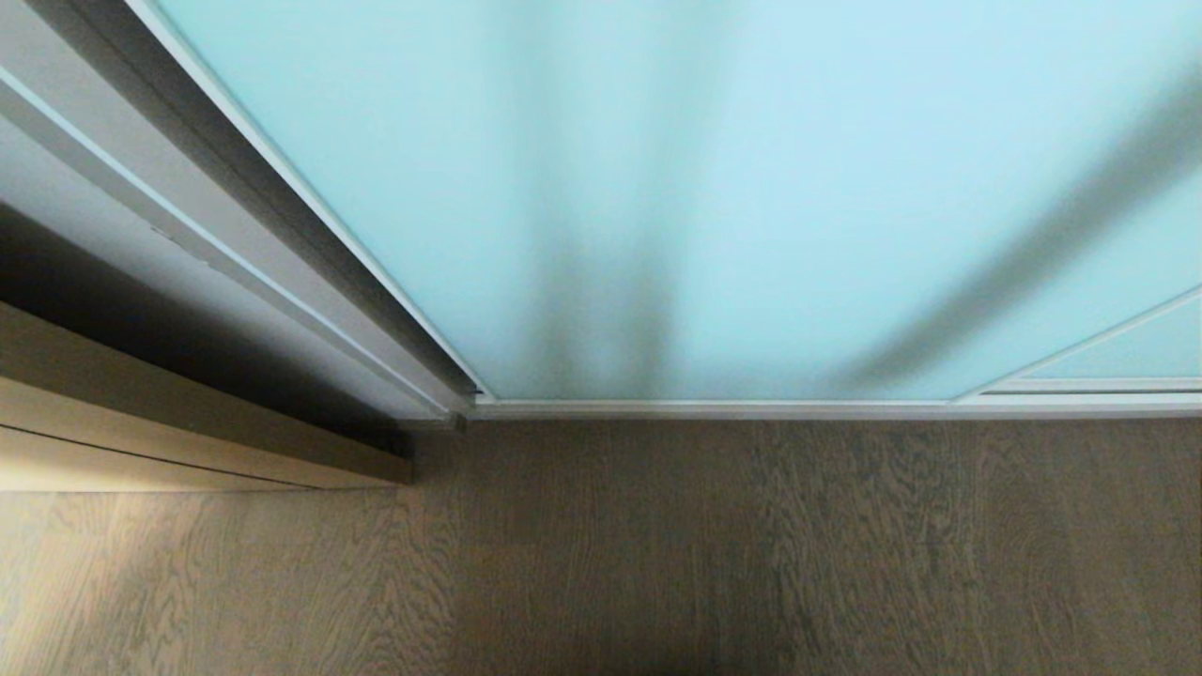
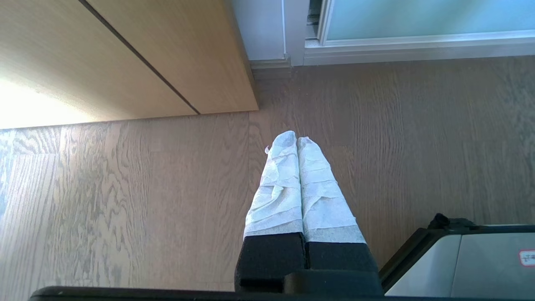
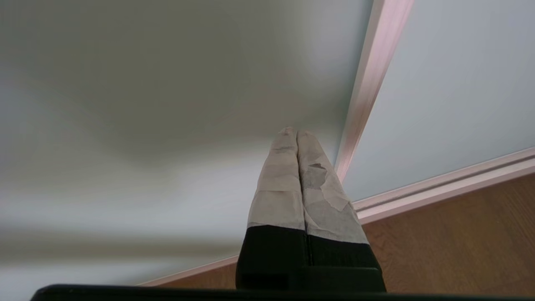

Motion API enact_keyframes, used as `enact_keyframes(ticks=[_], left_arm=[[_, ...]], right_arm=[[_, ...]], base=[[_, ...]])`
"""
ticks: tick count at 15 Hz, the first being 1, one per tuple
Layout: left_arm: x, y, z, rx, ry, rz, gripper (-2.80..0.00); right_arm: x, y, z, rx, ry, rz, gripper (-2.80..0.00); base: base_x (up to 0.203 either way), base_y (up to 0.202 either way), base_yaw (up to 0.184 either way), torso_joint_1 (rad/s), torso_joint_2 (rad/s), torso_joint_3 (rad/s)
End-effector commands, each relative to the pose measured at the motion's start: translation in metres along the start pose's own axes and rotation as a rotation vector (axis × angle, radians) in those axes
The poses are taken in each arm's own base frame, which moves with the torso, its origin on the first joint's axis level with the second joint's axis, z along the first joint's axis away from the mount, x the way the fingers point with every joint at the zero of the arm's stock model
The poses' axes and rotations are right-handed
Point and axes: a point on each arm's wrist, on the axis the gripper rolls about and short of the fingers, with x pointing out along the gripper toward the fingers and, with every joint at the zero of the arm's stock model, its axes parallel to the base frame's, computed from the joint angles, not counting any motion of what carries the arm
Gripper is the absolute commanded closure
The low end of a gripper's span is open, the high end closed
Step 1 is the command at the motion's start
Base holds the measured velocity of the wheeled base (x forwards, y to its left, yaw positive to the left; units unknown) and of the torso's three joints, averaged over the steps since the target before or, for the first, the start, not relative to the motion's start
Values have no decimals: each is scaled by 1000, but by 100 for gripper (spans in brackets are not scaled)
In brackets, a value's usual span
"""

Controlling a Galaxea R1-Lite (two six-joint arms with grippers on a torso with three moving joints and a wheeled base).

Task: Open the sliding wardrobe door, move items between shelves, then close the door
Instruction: Open the door

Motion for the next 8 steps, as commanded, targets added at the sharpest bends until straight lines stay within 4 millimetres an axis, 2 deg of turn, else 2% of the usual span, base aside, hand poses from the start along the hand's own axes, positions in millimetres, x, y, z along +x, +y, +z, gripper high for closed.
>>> enact_keyframes(ticks=[1,8], left_arm=[[0,0,0,1,2,0,0],[0,0,0,1,2,0,0]], right_arm=[[7,-6,-3,5,8,3,0],[29,-33,-10,-58,-37,-57,0]], base=[[0,0,0,0,0,0],[0,0,0,0,0,0]])
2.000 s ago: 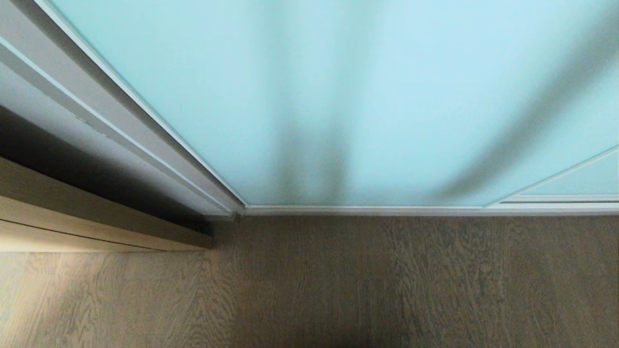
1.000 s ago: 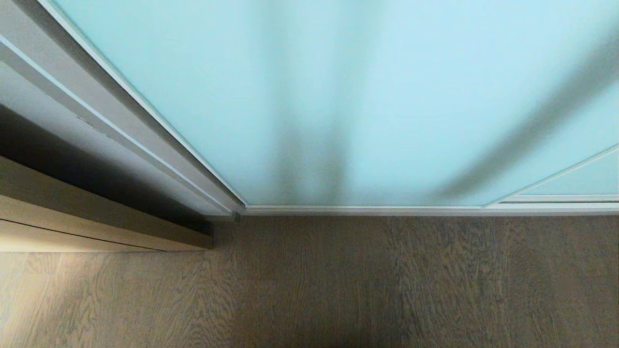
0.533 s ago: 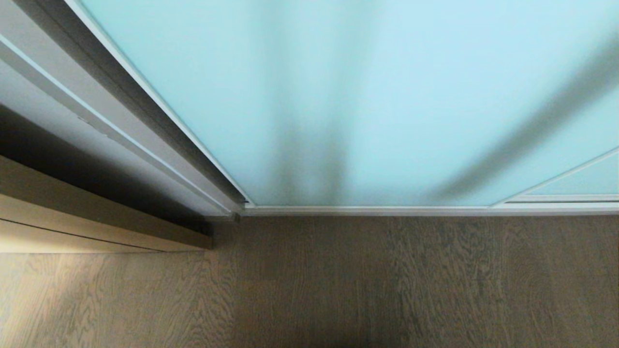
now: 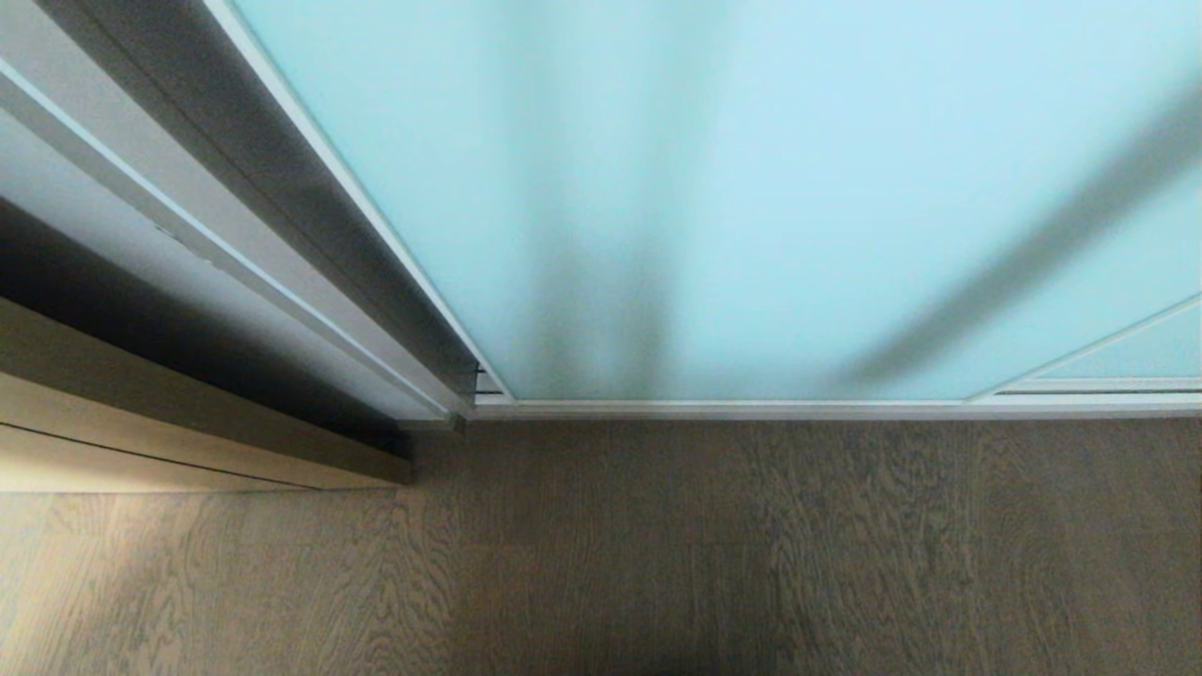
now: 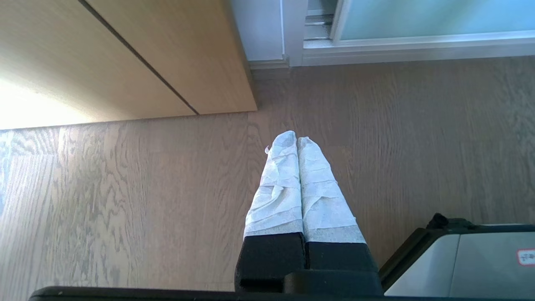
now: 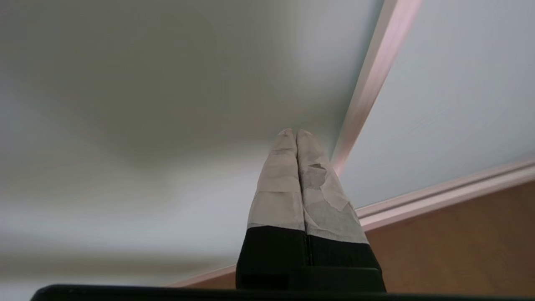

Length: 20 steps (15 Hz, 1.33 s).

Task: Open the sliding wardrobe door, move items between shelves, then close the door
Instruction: Open the door

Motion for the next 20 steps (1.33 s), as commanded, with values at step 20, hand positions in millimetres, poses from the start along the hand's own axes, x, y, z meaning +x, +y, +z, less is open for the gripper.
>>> enact_keyframes(ticks=[20], left_arm=[[0,0,0,0,1,1,0]], right_arm=[[7,-121,55,-149,-158,-272,0]], base=[[0,0,0,0,0,0]])
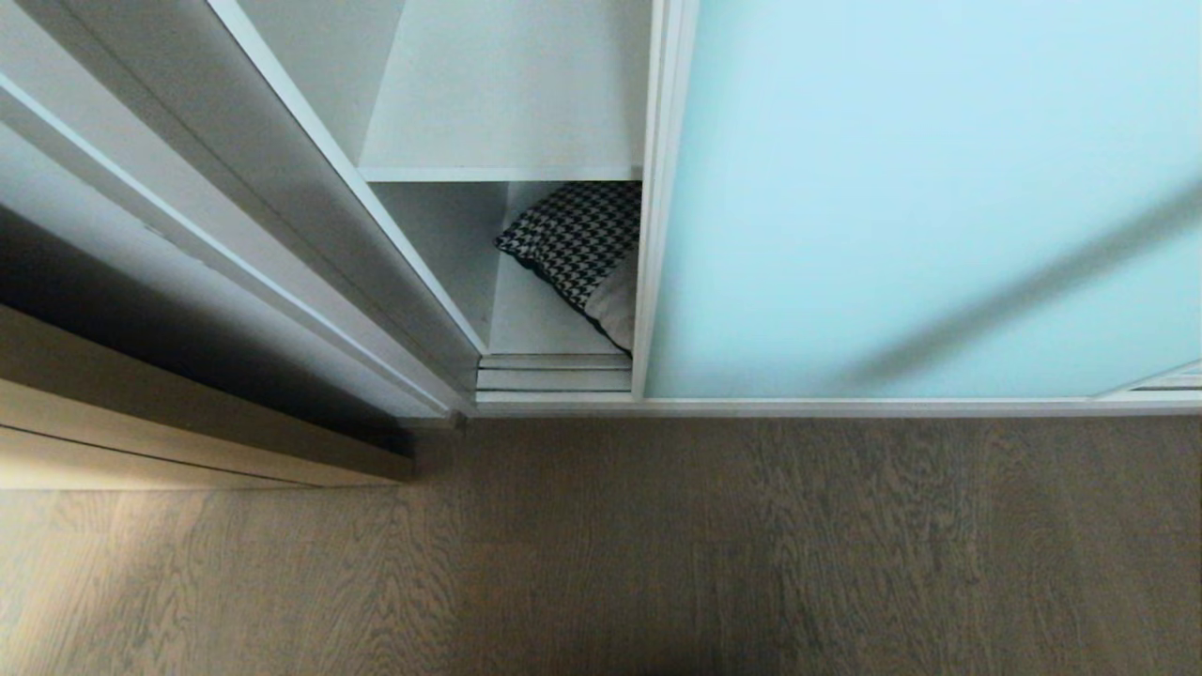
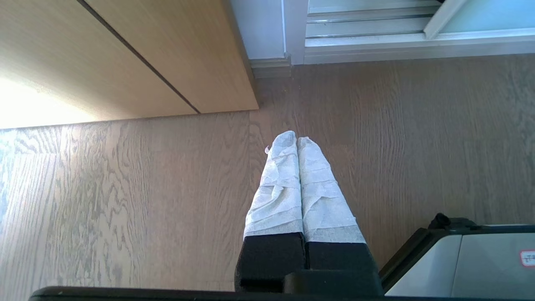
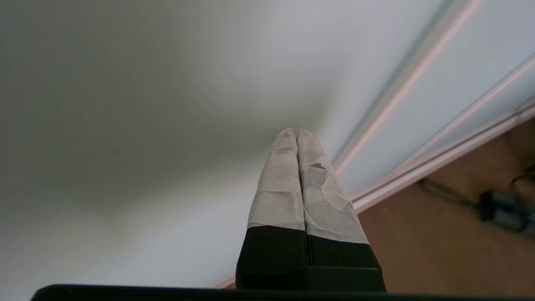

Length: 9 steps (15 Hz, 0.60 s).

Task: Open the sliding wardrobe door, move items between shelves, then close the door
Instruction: Open the door

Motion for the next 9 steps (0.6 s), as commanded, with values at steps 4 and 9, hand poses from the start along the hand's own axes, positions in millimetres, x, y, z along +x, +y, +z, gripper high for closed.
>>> enact_keyframes(ticks=[4,9], left_arm=[[0,0,0,0,1,0,0],[0,0,0,0,1,0,0]], right_arm=[[-49,11,50,-96,-113,-31,0],[-116,59,84,-111,-159,56,0]], base=[[0,0,0,0,0,0],[0,0,0,0,0,0]])
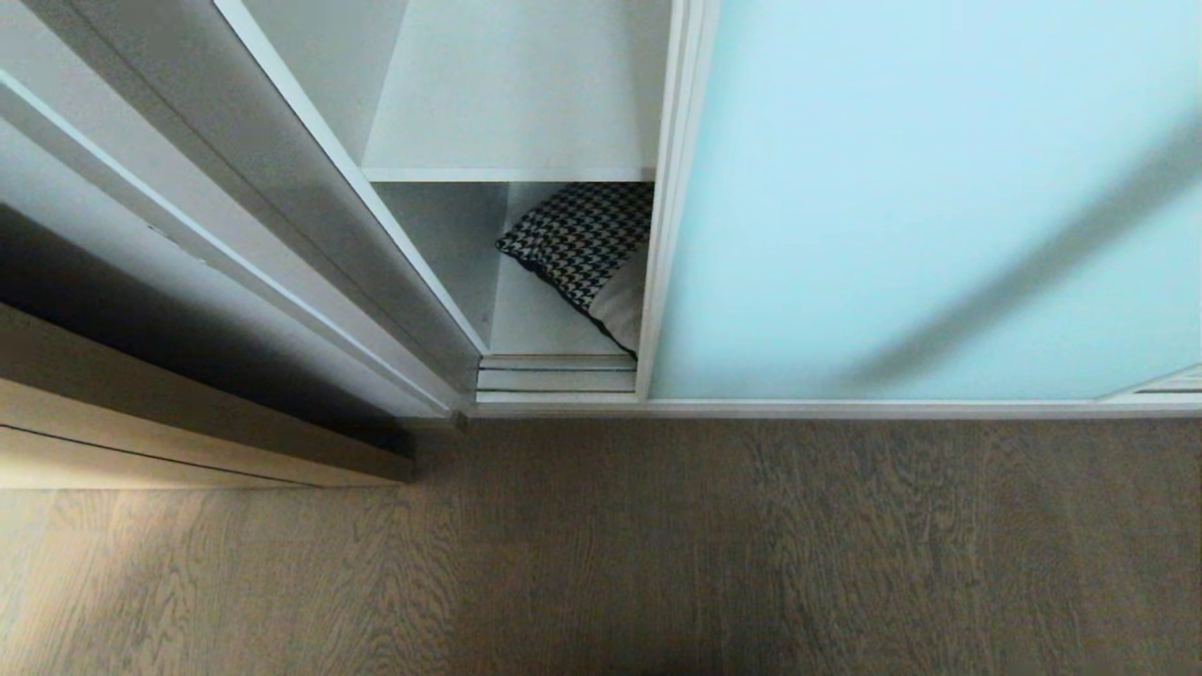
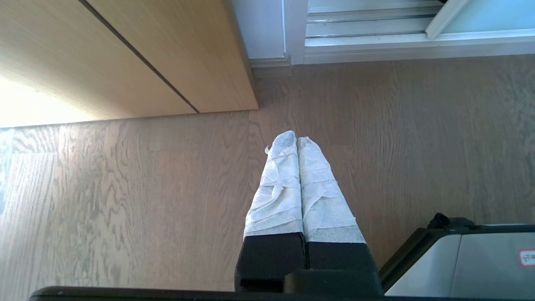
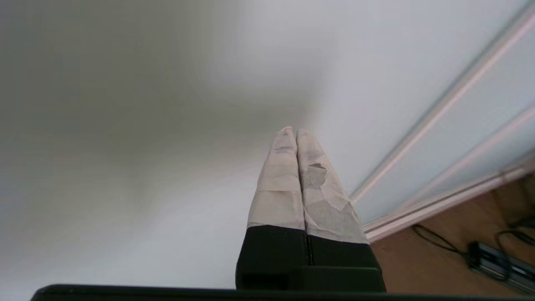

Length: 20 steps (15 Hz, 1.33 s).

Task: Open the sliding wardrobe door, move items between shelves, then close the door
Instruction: Open the door

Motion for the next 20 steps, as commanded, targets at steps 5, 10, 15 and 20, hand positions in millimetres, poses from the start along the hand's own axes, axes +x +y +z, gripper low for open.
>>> enact_keyframes(ticks=[5,10,15,20], left_arm=[[0,0,0,1,2,0,0],[0,0,0,1,2,0,0],[0,0,0,1,2,0,0],[0,0,0,1,2,0,0]], right_arm=[[-93,61,44,-57,46,89,0],[-121,104,56,73,120,202,0],[-131,125,64,46,129,253,0],[-117,108,88,-61,93,164,0]], base=[[0,0,0,0,0,0],[0,0,0,0,0,0],[0,0,0,0,0,0],[0,0,0,0,0,0]])
